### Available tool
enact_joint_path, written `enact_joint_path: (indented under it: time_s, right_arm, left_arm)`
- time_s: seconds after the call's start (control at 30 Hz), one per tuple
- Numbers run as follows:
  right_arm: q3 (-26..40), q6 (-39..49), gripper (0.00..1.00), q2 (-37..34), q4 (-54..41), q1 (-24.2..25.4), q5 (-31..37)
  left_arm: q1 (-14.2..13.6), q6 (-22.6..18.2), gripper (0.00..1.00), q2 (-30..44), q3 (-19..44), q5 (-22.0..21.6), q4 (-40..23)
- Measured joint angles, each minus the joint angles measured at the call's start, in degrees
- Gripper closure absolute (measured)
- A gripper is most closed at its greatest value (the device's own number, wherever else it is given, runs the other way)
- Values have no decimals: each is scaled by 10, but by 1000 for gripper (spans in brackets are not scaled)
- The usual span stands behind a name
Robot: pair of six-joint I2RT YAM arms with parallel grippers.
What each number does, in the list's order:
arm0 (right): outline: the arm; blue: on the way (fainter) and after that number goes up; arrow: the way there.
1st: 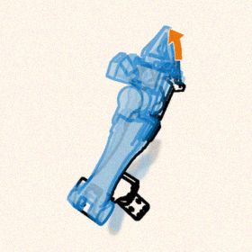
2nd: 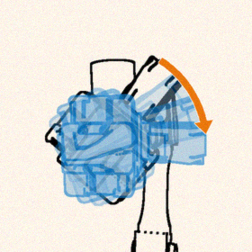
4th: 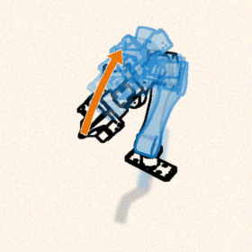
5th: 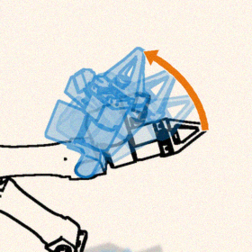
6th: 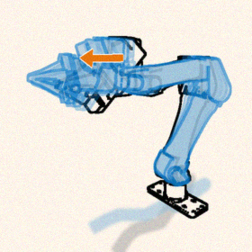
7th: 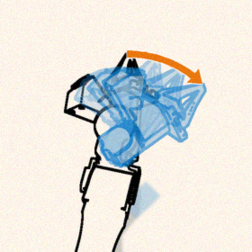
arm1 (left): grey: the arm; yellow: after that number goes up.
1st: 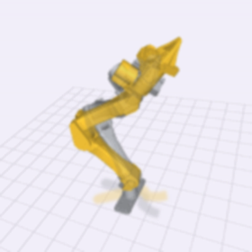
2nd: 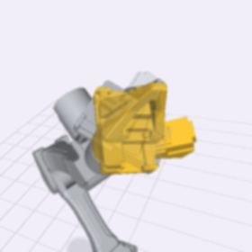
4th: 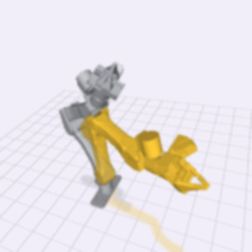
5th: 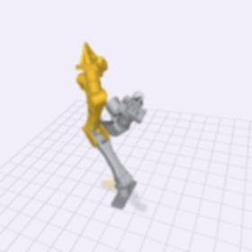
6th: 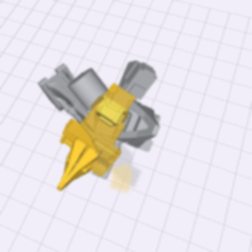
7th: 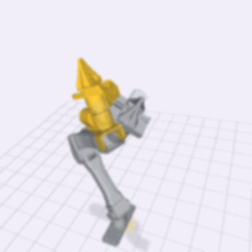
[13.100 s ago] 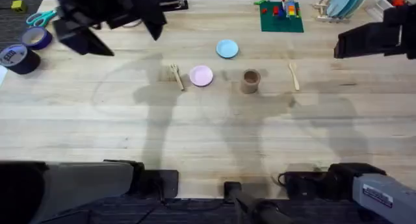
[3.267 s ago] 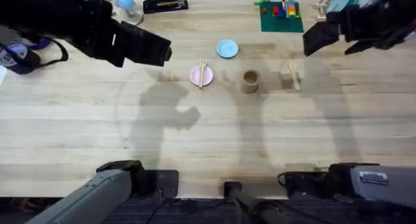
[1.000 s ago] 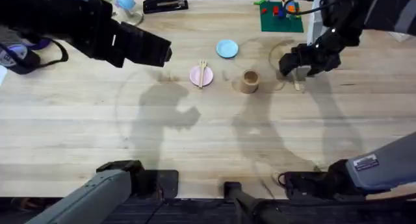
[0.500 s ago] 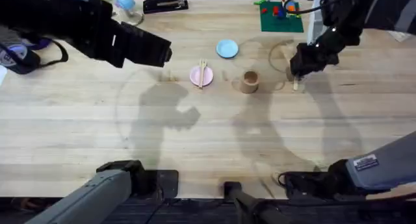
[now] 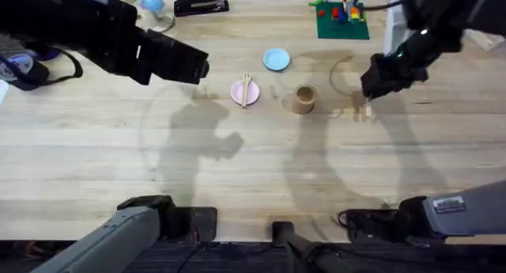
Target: Pick up a utensil and set it on the pink plate, then put the other utensil in the container.
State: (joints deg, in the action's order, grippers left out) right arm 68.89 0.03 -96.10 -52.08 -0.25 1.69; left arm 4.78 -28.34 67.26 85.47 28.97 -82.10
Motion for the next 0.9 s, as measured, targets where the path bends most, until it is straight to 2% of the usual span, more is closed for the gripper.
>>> enact_joint_path:
  time_s: [0.17, 0.5, 0.77, 0.9]
  right_arm:
    - [7, 6, 973, 72, -1, -3, -4]
    - [14, 95, 973, 208, 66, -5, -60]
    - [15, 183, 973, 248, 97, -5, -77]
    - [15, 259, 971, 247, 97, -5, -138]
  left_arm:
    - [0, 0, 8, 0, 0, 0, 0]
    - [0, 0, 7, 0, 0, 0, 0]
    - [0, 0, 7, 0, 0, 0, 0]
    - [0, 0, 8, 0, 0, 0, 0]
